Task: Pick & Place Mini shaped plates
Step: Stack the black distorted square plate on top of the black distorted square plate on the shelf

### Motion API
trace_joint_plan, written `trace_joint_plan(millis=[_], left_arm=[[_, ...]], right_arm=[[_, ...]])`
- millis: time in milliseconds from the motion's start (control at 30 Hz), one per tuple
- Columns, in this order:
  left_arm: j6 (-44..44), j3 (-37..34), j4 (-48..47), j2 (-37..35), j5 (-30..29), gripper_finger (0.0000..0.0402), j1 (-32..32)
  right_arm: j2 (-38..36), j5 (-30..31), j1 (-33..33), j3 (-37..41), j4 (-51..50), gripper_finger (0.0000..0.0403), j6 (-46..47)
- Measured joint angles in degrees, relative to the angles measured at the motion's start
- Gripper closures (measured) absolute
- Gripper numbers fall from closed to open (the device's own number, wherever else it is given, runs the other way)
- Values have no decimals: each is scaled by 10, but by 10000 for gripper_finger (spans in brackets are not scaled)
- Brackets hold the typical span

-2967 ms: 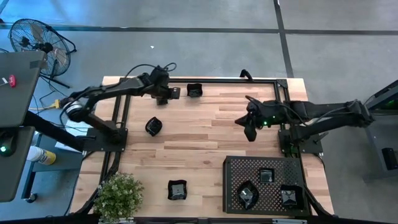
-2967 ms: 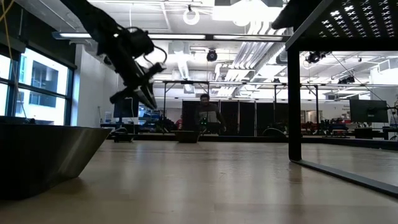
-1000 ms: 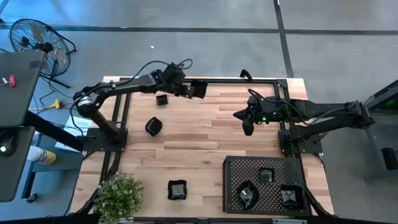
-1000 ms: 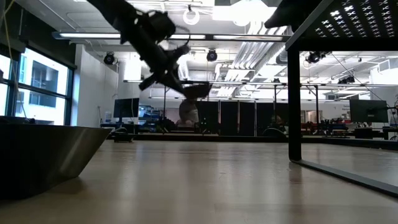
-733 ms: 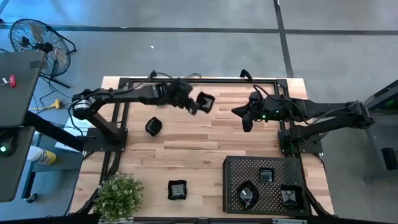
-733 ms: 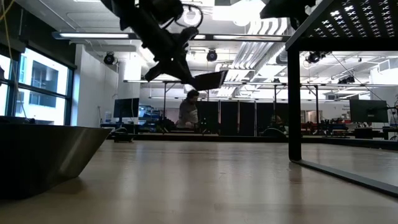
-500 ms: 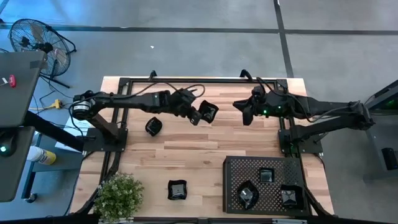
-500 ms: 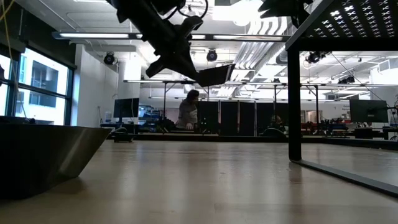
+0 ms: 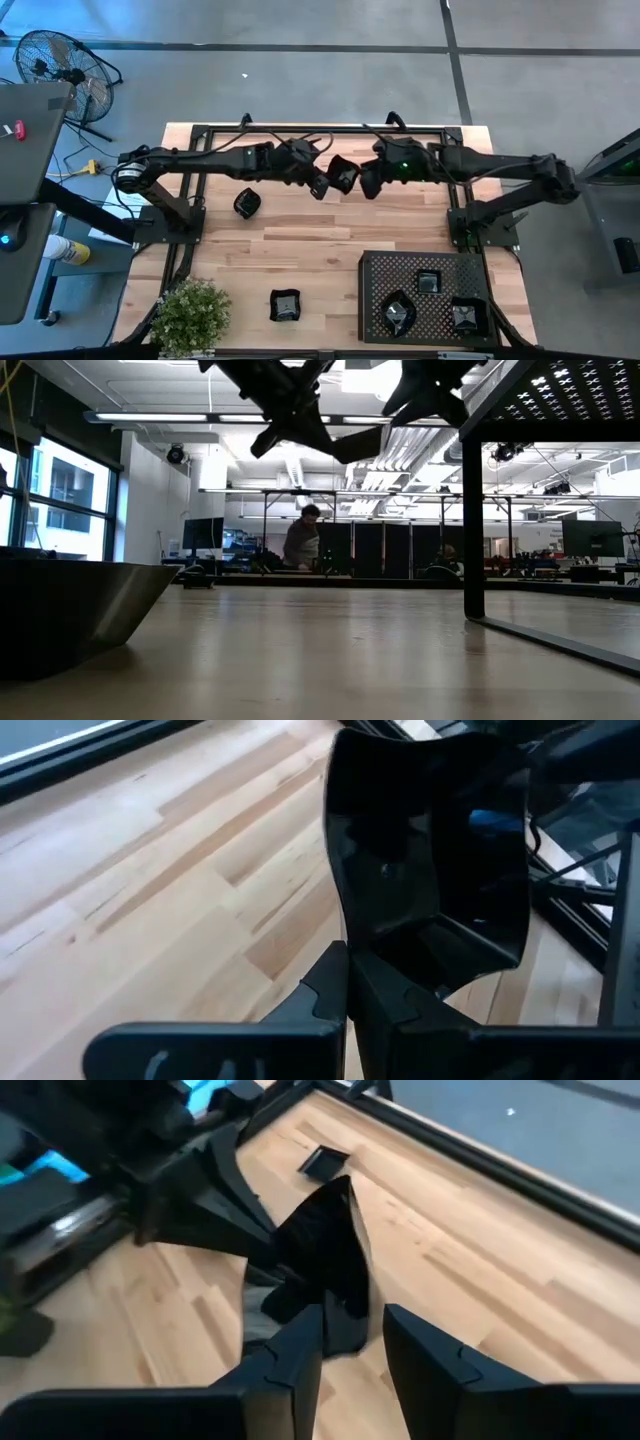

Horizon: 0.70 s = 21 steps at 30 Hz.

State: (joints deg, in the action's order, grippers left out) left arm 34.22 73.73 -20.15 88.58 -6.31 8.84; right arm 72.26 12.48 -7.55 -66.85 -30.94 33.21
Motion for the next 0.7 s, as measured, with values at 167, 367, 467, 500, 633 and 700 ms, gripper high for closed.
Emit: trace_joint_plan(millis=[167, 367, 467, 500, 633, 700], left_arm=[[-15, 16, -10, 0, 1, 401, 0], [-25, 20, -11, 0, 1, 401, 0], [-26, 20, -12, 0, 9, 401, 1], [-26, 20, -11, 0, 11, 401, 1], [-28, 21, -11, 0, 13, 399, 1], [-38, 21, -9, 0, 13, 388, 1]], right_arm=[[30, -16, -26, -27, -15, 312, -38], [46, -68, -46, -33, -16, 355, -52], [46, -65, -46, -33, -20, 386, -59], [46, -64, -47, -33, -21, 394, -63], [45, -64, -46, -33, -22, 394, -63], [44, -65, -46, -33, -23, 397, -63]])
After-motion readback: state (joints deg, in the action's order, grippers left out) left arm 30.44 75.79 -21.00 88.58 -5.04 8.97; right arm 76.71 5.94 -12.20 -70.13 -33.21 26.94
